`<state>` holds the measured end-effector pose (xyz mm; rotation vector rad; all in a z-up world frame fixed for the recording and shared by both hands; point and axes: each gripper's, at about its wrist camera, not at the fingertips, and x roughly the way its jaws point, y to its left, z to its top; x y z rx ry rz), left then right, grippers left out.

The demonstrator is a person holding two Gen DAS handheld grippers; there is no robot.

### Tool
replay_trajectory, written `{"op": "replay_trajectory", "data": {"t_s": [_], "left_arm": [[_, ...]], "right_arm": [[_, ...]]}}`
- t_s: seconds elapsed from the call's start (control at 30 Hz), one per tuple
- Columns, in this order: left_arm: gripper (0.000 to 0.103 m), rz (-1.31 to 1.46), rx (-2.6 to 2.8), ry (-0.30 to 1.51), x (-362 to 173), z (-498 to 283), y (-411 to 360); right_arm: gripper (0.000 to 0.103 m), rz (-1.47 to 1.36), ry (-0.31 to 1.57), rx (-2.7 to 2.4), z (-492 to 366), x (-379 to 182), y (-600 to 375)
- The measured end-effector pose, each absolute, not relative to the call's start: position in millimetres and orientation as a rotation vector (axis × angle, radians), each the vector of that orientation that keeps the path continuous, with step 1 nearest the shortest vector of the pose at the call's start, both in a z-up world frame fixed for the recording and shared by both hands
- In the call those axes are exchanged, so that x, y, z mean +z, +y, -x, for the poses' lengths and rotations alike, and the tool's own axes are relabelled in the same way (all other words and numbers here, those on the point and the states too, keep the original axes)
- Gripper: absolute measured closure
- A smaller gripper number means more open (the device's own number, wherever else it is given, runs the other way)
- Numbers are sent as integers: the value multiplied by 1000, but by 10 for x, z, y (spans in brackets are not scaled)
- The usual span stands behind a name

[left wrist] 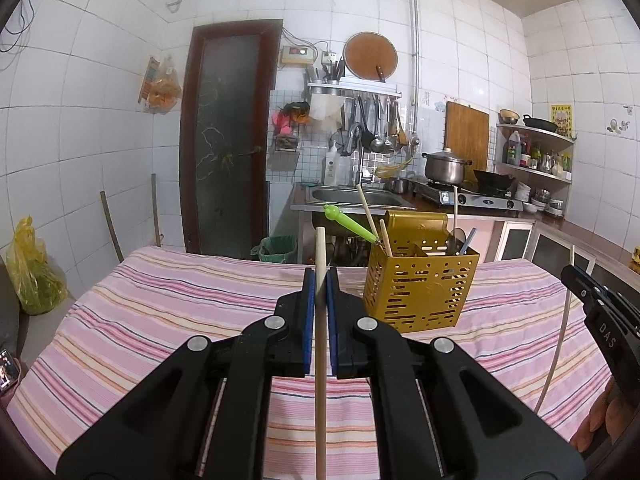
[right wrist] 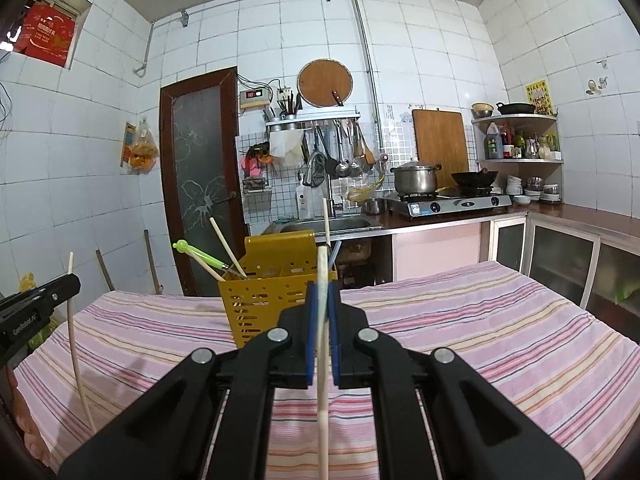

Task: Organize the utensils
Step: 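Lift both chopsticks and carry them toward the yellow holder, then lower both chopsticks into the yellow holder and open both tools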

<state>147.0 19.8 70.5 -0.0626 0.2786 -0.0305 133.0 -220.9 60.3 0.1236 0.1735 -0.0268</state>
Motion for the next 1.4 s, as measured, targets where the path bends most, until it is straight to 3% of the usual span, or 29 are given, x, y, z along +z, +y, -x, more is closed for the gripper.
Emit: {"op": "replay_trajectory", "data": {"t_s": [0.8,1.4], "left_arm": [[99,72,-65,287,874,-1525,162],[99,118,-175,126,1921,-2172,-256]], "right_arm": [[97,-79,171,-43,-1358,709,-2059],[97,-54,33,-34,-2056,1760,-2259]]}}
